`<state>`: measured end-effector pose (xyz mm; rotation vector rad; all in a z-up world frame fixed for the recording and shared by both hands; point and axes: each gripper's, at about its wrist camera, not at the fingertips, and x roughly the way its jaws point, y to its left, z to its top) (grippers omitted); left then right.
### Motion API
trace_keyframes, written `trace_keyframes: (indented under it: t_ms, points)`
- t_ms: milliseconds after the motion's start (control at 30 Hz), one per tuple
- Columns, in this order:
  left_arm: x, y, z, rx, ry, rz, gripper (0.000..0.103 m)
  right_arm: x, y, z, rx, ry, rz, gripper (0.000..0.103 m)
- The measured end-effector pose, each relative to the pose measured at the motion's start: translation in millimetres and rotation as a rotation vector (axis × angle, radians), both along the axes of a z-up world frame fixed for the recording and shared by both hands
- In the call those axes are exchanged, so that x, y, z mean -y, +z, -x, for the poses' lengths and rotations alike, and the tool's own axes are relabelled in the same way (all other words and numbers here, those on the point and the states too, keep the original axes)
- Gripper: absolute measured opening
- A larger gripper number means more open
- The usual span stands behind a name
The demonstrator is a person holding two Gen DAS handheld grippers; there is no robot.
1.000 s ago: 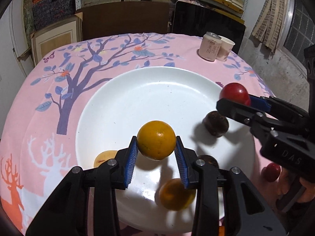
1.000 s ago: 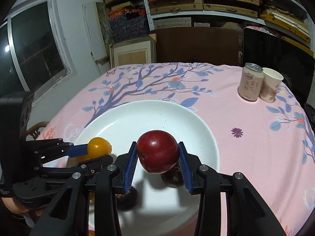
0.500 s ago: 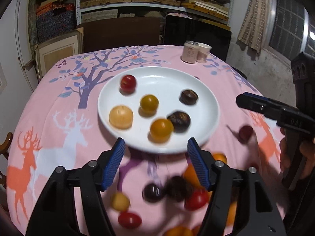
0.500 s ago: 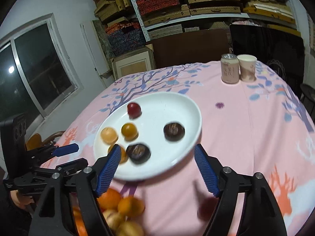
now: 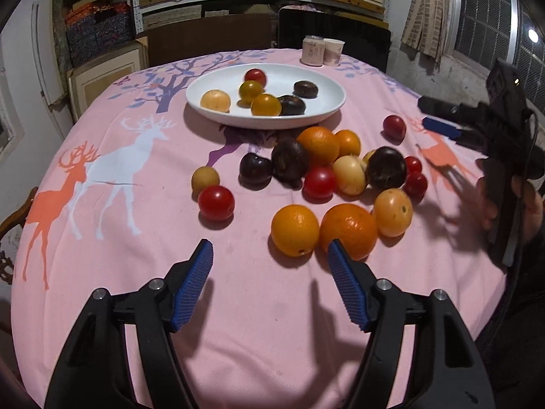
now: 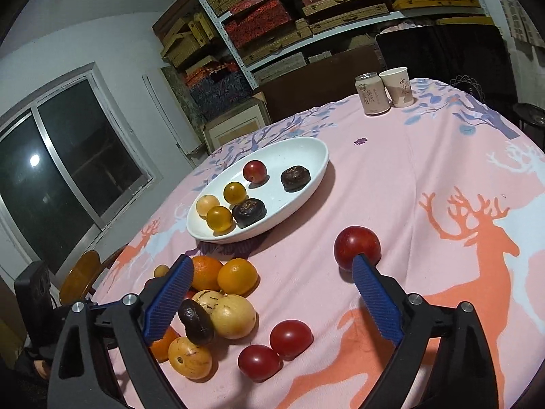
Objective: Organize fruits
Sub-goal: 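Grasp an orange with the left tool while the right tool grasps a red tomato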
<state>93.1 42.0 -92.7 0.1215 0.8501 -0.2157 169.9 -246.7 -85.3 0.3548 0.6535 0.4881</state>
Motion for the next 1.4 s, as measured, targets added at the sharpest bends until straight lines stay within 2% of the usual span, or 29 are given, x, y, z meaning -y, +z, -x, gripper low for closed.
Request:
trace_keyframes:
  t_ms: [67, 267, 333, 500, 667, 733, 800, 833, 867, 900, 1000, 1133, 1300, 1400]
  points:
    - [4.4, -6.2, -2.1, -0.001, 0.017, -0.046, 0.059, 0.8, 2.1, 2.9, 0.018, -0.007, -0.001, 0.095]
    - [24.9, -14.4, -16.1, 0.001, -0.023, -0.061, 0.044, 7.7, 2.3, 3.8, 0.018, -0.016, -0.029, 0.095]
    - [26.6, -14.9, -24.5, -0.009, -0.031, -0.032, 0.036, 8.1, 0.8, 2.7, 0.011, -0.016, -0.032, 0.095]
    - [20.4, -14.9, -30.1, -0.018, -0.032, 0.035, 0.036, 2.2, 2.0, 4.7, 0.017, 0.010, -0.009, 0.095]
    - [6.1, -12.6, -29.1, -0.008, -0.001, 0.134, 0.035, -7.2, -1.7, 9.7, -0.063, 0.058, 0.090, 0.095]
    - [1.7, -9.7, -26.5, 0.012, 0.002, 0.167, 0.035, -13.6, -4.5, 16.4, -0.083, 0.099, 0.156, 0.090]
    - [0.5, -8.6, -25.6, 0.019, -0.003, 0.183, 0.035, -23.2, -5.7, 25.4, -0.075, 0.138, 0.243, 0.064]
    - [0.6, -8.3, -25.9, 0.018, -0.004, 0.185, 0.035, -28.9, -5.7, 31.2, -0.062, 0.157, 0.290, 0.056]
    - [0.8, -8.5, -26.4, 0.017, -0.005, 0.188, 0.035, -35.0, -6.4, 36.0, -0.052, 0.181, 0.322, 0.043]
    - [0.7, -8.5, -26.7, 0.015, -0.005, 0.191, 0.036, -42.5, -8.4, 41.2, -0.045, 0.214, 0.355, 0.040]
    - [-0.4, -8.8, -26.7, 0.012, -0.004, 0.198, 0.036, -57.9, -14.4, 45.2, -0.051, 0.237, 0.431, 0.040]
    - [-1.7, -8.5, -25.5, 0.018, -0.001, 0.205, 0.036, -64.1, -14.8, 43.3, -0.063, 0.240, 0.472, 0.040]
    - [-2.0, -8.7, -24.5, 0.017, 0.002, 0.200, 0.036, -78.3, -16.1, 48.9, -0.056, 0.237, 0.612, 0.042]
    - [-3.3, -8.8, -24.7, 0.017, 0.005, 0.205, 0.036, -80.9, -11.8, 55.4, -0.053, 0.244, 0.618, 0.042]
